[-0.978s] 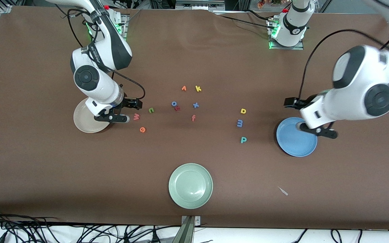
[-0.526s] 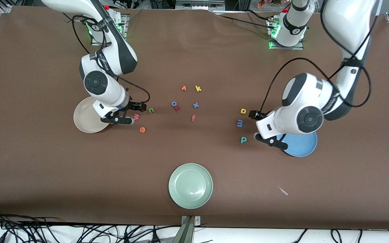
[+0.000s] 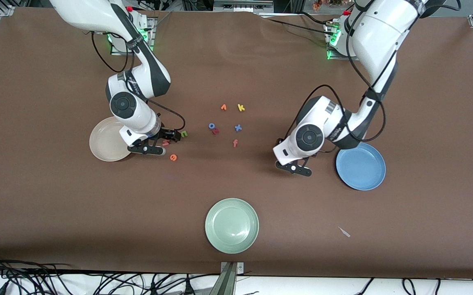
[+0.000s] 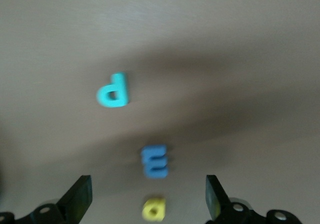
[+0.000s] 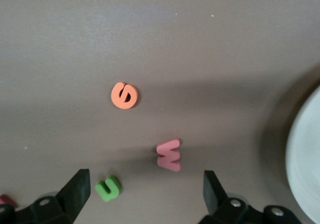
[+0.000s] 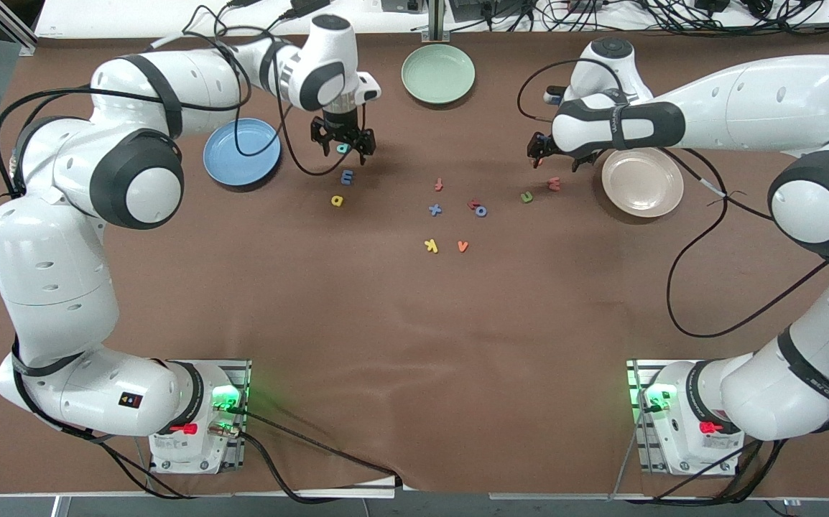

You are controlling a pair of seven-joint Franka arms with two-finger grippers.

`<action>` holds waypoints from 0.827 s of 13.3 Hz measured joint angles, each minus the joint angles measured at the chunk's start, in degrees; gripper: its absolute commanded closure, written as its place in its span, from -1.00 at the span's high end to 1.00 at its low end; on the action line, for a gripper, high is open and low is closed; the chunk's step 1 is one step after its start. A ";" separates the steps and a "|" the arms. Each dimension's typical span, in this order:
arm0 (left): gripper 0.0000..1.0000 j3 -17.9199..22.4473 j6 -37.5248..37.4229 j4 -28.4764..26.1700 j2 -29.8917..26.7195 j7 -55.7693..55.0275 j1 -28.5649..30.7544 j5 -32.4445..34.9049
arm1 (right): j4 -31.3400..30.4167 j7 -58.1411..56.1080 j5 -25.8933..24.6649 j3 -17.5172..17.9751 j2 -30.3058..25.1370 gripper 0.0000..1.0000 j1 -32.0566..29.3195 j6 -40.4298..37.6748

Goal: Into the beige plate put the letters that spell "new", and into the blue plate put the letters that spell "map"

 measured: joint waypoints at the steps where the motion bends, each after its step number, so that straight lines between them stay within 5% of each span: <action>1: 1.00 0.18 3.72 -2.22 0.21 -0.05 0.05 0.00 | -0.25 0.00 0.00 -0.05 0.86 1.00 0.00 1.13; 3: 0.78 0.45 7.30 -4.70 0.36 -0.05 0.25 0.00 | -0.68 0.00 0.00 -0.27 2.44 1.00 -0.03 3.16; 9: -0.67 0.53 7.72 -6.19 0.34 -0.06 0.41 0.01 | -2.51 -0.01 0.00 -0.40 3.35 0.73 -0.05 6.35; 11: -0.84 0.57 7.60 -6.19 0.08 -0.05 0.61 0.01 | -2.66 -0.01 0.00 -0.40 3.35 0.69 -0.05 6.52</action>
